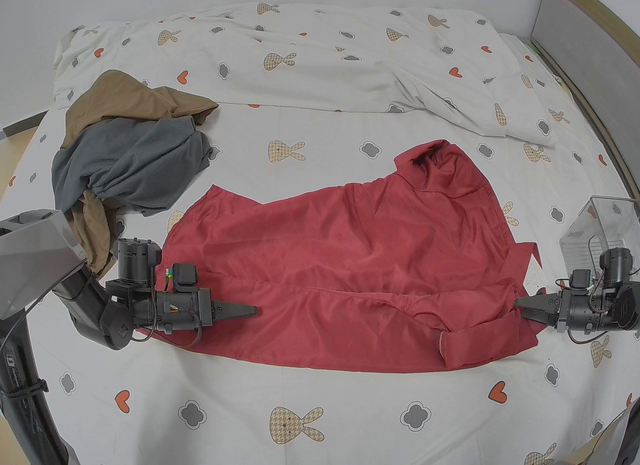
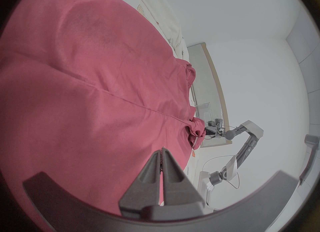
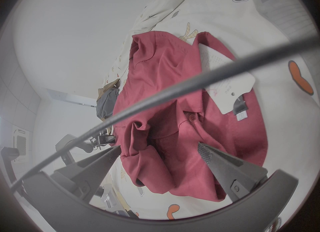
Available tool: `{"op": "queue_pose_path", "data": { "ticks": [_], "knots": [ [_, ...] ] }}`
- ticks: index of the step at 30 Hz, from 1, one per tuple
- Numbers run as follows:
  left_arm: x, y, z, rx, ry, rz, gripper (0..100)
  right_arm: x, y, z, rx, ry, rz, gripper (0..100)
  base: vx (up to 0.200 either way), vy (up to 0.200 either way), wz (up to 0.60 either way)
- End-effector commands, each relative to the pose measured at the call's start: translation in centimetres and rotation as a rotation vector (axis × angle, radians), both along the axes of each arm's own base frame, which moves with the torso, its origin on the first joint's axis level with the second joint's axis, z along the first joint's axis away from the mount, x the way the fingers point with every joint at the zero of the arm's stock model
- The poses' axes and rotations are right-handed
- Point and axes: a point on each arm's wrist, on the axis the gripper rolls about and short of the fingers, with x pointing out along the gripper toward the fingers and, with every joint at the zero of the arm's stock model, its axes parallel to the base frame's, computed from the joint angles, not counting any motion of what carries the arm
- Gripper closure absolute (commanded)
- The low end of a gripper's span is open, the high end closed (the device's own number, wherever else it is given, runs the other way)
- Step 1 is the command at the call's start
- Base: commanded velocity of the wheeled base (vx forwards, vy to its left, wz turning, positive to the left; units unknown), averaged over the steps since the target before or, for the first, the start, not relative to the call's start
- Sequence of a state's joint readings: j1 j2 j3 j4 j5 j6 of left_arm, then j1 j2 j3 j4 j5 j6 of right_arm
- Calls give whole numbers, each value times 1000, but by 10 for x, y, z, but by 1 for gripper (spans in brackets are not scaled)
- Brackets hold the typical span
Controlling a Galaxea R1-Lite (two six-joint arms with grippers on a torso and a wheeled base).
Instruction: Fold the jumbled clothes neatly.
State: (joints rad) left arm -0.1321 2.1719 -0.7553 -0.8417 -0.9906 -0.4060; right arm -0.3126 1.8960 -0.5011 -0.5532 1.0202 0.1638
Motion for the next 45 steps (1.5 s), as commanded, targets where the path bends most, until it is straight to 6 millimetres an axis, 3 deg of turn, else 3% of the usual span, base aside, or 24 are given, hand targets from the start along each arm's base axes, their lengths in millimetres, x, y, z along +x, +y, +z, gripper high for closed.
{"op": "queue_pose_path", "data": {
  "ticks": [1, 16, 29, 39, 40, 45],
  "knots": [
    [0, 0, 0, 0, 1, 0, 100, -1, -6, -1, 1, 4, -24, 0, 0, 0, 0],
    [3, 1, -4, 2, 8, 6, 100, -3, -12, -5, -15, -7, -31, 0, 0, 0, 0],
    [3, 1, -5, 2, 10, 6, 100, 12, 28, -2, -13, -22, 127, 0, 0, 0, 0],
    [13, 10, -14, 4, 22, 35, 100, 13, 24, -11, -9, 4, 119, 0, 0, 0, 0],
    [14, 11, -15, 4, 20, 40, 100, 13, 23, -11, -9, 4, 114, 100, 0, 0, 0],
    [19, 14, -19, 19, 19, 70, 100, 13, 23, -11, -10, 2, 115, 100, 0, 0, 0]
  ]
}}
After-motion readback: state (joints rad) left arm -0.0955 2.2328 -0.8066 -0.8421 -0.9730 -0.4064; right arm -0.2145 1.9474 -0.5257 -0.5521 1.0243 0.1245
